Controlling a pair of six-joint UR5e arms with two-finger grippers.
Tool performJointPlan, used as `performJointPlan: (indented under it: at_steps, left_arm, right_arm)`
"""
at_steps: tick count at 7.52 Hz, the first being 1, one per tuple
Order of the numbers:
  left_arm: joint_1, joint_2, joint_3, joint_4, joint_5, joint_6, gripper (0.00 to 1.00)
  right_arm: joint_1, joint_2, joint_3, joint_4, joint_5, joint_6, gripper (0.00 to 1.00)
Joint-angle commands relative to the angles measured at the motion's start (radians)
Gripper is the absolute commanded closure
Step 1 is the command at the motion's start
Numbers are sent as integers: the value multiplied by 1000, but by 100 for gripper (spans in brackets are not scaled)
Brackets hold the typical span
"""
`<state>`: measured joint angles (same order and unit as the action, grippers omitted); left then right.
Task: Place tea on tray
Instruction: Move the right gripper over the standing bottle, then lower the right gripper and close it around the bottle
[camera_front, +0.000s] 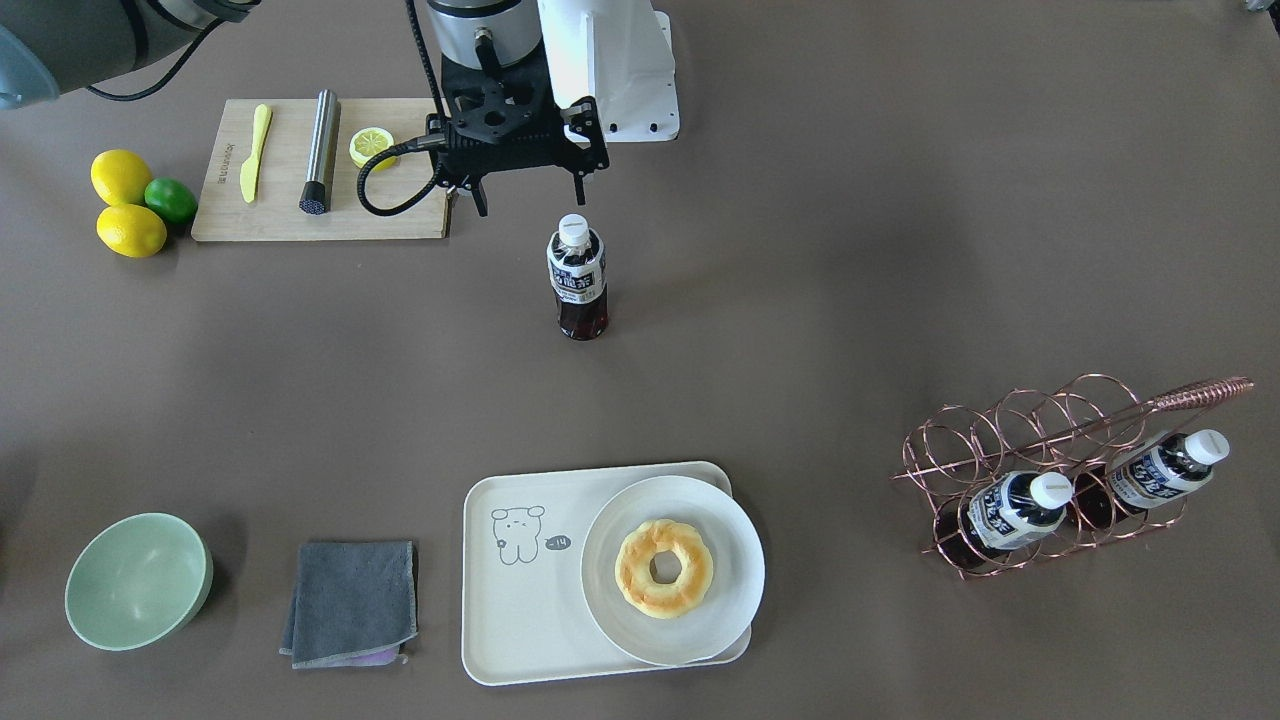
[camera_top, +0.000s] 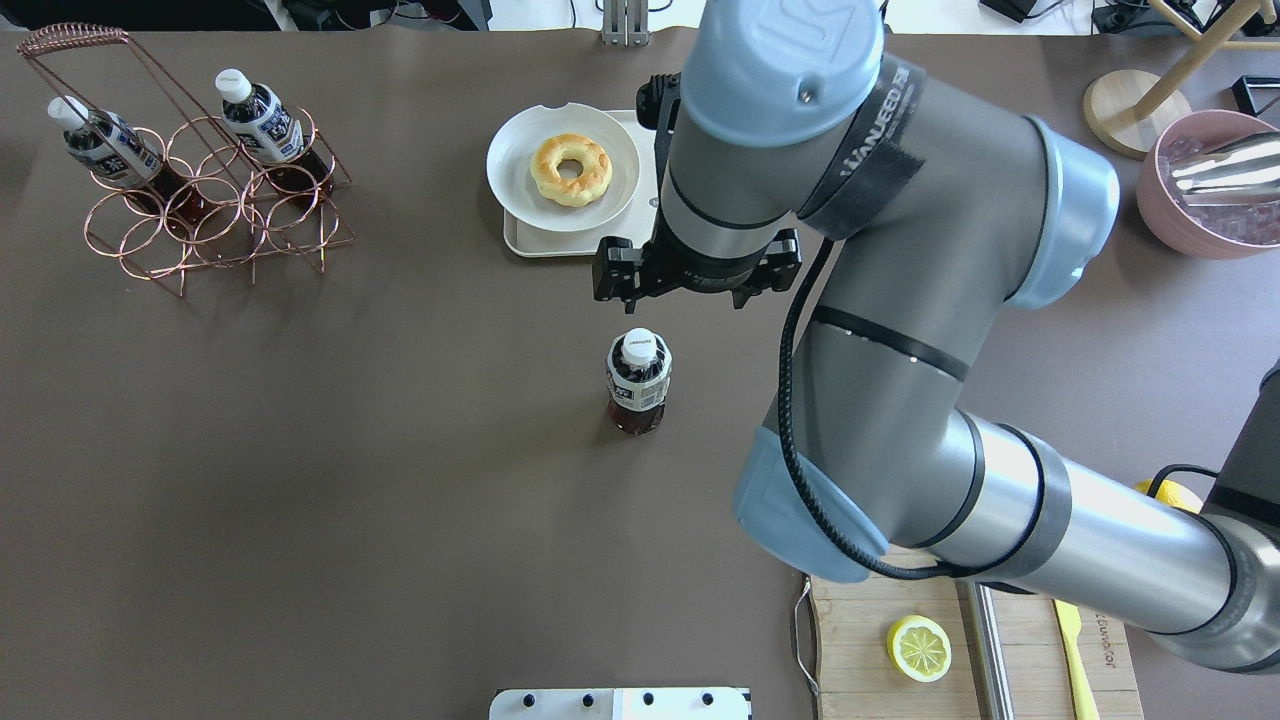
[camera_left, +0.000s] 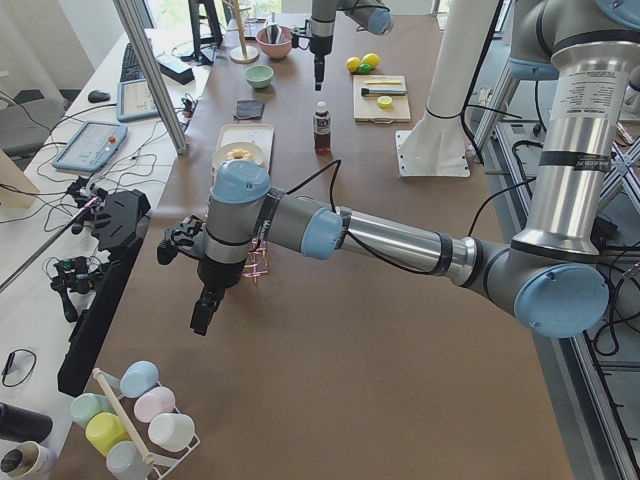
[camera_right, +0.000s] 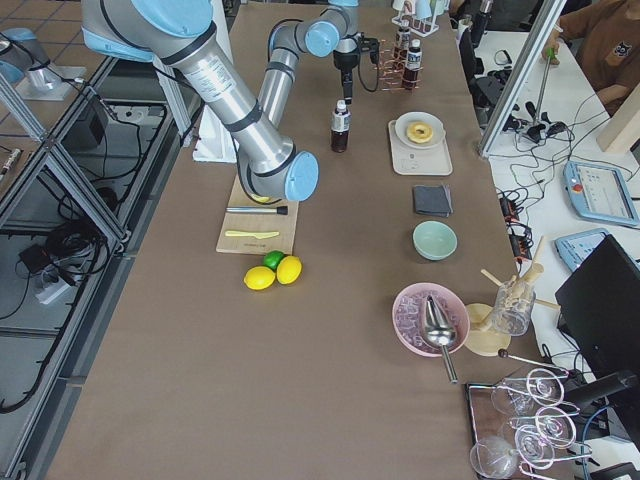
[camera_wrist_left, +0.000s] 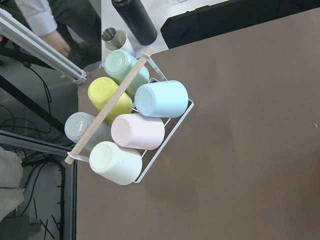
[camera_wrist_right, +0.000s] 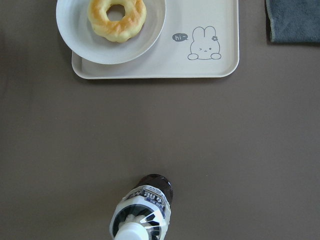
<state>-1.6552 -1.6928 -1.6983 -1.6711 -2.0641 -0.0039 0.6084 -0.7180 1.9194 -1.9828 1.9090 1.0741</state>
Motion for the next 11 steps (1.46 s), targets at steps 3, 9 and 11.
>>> performJointPlan:
  at_steps: [3, 9, 11]
  left_arm:
    - [3, -1, 17, -2, -1, -1, 3]
    - [9, -18, 111, -111, 1, -1, 3]
    - [9, -18, 111, -113, 1, -1, 3]
  right_arm:
    - [-116, 2, -40, 48, -138, 63, 0]
    - [-114, -3, -100, 144, -176, 76, 22]
    - [-116, 3, -71, 78, -174, 76, 30]
